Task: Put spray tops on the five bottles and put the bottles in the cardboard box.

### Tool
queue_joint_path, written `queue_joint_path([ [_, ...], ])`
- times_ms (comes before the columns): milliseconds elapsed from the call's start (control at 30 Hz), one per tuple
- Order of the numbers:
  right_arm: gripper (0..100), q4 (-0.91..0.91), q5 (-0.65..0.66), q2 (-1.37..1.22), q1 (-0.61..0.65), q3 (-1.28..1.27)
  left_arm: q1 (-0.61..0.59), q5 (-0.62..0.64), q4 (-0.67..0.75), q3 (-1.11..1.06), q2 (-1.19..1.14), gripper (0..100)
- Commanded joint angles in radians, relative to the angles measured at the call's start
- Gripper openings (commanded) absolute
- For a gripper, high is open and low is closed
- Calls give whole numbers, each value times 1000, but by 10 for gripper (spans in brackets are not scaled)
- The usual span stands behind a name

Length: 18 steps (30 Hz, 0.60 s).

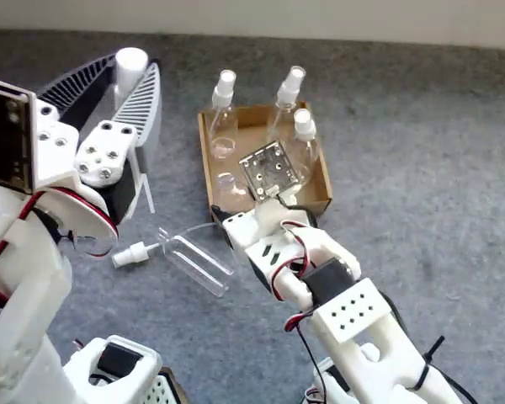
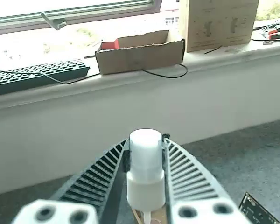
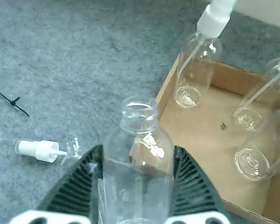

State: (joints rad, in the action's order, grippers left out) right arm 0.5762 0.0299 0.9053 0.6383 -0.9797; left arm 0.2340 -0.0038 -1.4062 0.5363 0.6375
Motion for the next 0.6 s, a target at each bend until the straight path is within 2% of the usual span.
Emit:
queue_joint_path([
  [0, 5, -150, -3, 116, 31, -91, 54, 11, 35, -24, 4, 4],
  [133, 5, -443, 6, 326, 58, -386, 85, 11, 110, -133, 5, 4],
  [233, 5, -449, 74, 476, 53, -530, 102, 11, 198, -208, 7, 4],
  [367, 5, -432, 77, 618, 58, -573, 163, 11, 299, -285, 7, 4],
  [567, 5, -338, 77, 710, 56, -584, 252, 11, 351, -466, 8, 4],
])
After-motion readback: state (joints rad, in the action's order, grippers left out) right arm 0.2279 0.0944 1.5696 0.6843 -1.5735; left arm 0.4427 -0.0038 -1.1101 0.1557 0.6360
